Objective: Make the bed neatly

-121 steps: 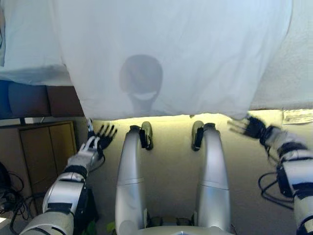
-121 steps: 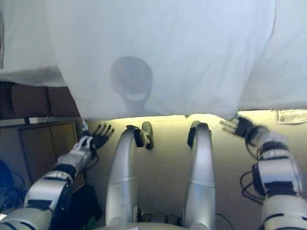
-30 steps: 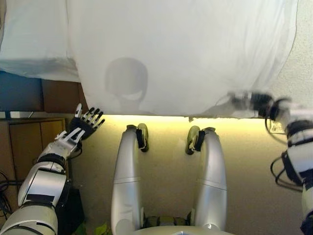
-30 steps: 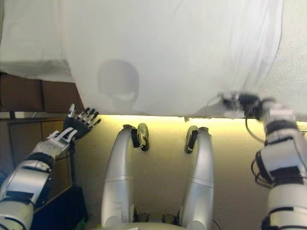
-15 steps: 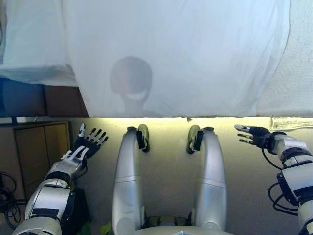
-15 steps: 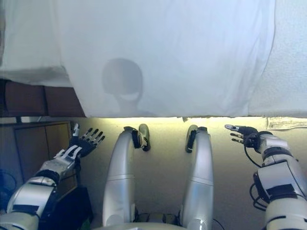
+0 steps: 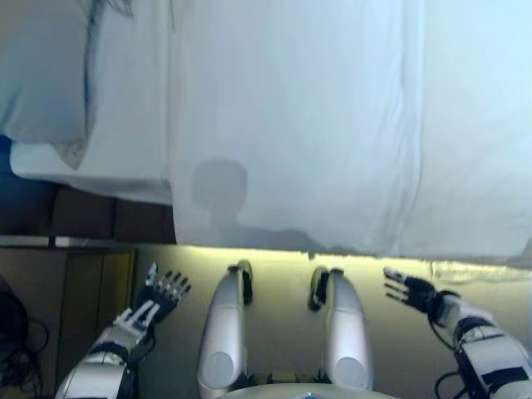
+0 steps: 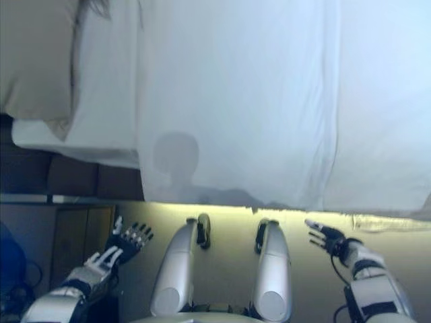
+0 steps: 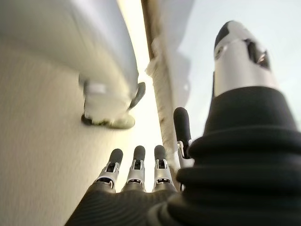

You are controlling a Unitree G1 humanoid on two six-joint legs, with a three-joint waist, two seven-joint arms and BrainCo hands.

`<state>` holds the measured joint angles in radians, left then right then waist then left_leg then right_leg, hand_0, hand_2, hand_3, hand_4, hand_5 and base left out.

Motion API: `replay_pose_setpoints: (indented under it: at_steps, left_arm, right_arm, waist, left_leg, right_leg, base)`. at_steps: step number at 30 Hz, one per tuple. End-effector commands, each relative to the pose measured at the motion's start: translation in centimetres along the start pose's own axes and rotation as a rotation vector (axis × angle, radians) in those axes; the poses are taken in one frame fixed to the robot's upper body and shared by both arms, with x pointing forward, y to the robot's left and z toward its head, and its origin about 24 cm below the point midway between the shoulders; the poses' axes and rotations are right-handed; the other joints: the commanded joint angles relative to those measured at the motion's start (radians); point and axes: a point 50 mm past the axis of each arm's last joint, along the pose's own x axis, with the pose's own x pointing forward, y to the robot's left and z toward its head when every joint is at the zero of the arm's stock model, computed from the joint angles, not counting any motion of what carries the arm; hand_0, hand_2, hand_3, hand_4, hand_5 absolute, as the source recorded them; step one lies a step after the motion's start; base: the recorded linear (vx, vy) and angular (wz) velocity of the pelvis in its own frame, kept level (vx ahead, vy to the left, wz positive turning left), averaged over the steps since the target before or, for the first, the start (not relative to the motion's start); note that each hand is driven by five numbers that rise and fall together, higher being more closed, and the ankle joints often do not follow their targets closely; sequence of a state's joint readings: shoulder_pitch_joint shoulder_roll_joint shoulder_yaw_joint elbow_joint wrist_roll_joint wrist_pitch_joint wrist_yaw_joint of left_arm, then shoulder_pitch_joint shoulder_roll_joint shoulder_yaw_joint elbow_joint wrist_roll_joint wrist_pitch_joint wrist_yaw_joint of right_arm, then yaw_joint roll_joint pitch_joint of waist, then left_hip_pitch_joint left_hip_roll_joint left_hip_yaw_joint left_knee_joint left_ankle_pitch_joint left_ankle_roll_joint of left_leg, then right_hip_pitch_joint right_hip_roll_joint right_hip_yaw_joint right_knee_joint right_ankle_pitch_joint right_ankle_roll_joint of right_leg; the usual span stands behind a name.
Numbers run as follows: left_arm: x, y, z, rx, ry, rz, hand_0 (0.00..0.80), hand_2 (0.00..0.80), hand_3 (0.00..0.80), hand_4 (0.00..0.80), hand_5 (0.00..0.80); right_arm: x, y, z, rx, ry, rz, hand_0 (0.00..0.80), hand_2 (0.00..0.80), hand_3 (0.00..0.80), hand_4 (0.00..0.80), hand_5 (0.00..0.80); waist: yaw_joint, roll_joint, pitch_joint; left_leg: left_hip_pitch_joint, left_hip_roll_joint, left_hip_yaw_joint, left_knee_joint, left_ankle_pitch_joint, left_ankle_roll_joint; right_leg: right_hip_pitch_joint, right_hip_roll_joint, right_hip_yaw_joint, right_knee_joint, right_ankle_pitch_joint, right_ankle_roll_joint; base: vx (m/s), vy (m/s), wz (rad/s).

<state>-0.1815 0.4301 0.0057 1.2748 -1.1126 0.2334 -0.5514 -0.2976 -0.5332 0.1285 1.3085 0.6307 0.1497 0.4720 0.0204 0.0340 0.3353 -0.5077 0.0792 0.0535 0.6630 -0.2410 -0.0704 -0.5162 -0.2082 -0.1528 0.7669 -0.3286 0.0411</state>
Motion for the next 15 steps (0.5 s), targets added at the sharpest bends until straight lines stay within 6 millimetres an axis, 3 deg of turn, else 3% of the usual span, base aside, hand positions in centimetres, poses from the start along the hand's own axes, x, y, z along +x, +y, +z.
replay_pose_setpoints:
  at_steps: [1,6,11,12,15]
  left_arm:
    - [-1.5,2.4,-1.4,0.071,0.028,0.067,0.0,0.0,0.0,0.0,0.0]
    - [-2.5,4.6,-4.4,0.242,0.111,0.234,0.0,0.0,0.0,0.0,0.0]
    - [-3.1,5.6,-5.2,0.445,0.204,0.324,0.0,0.0,0.0,0.0,0.0]
    - [-3.1,5.6,-5.6,0.475,0.232,0.338,0.0,0.0,0.0,0.0,0.0]
    - [-2.7,5.2,-6.5,0.504,0.276,0.329,0.0,0.0,0.0,0.0,0.0]
  right_arm:
    - [-0.7,-1.2,-4.0,0.089,0.024,-0.022,0.0,0.0,0.0,0.0,0.0]
    - [-0.3,1.2,-9.9,0.13,0.073,0.013,0.0,0.0,0.0,0.0,0.0]
    - [-0.3,2.4,-12.3,0.136,0.16,0.047,0.0,0.0,0.0,0.0,0.0]
    - [-0.3,2.5,-12.8,0.151,0.183,0.042,0.0,0.0,0.0,0.0,0.0]
    - [-0.5,2.6,-13.8,0.23,0.214,0.006,0.0,0.0,0.0,0.0,0.0]
  waist:
    - [0.038,-0.033,-0.081]
    - [0.019,-0.025,-0.187]
    - [-0.007,-0.019,-0.244]
    - [-0.016,-0.019,-0.256]
    - [-0.024,-0.014,-0.28]
  left_leg:
    - [0.139,-0.029,0.042,-0.18,0.064,0.038]
    - [0.359,-0.025,0.083,-0.414,0.131,0.025]
    - [0.481,-0.012,0.115,-0.583,0.198,0.014]
    - [0.506,-0.011,0.107,-0.63,0.215,0.011]
    - [0.551,-0.011,0.098,-0.718,0.253,0.0]
  right_leg:
    - [0.164,-0.012,-0.038,-0.243,0.143,-0.001]
    - [0.389,0.011,-0.081,-0.49,0.204,0.034]
    - [0.487,0.02,-0.095,-0.638,0.287,0.068]
    - [0.506,0.024,-0.073,-0.688,0.317,0.077]
    - [0.546,0.037,-0.066,-0.766,0.357,0.088]
  base:
    - [0.186,-0.018,0.04]
    - [0.278,0.009,-0.07]
    - [0.107,0.018,-0.25]
    - [0.047,0.008,-0.39]
    - [0.06,0.003,-0.13]
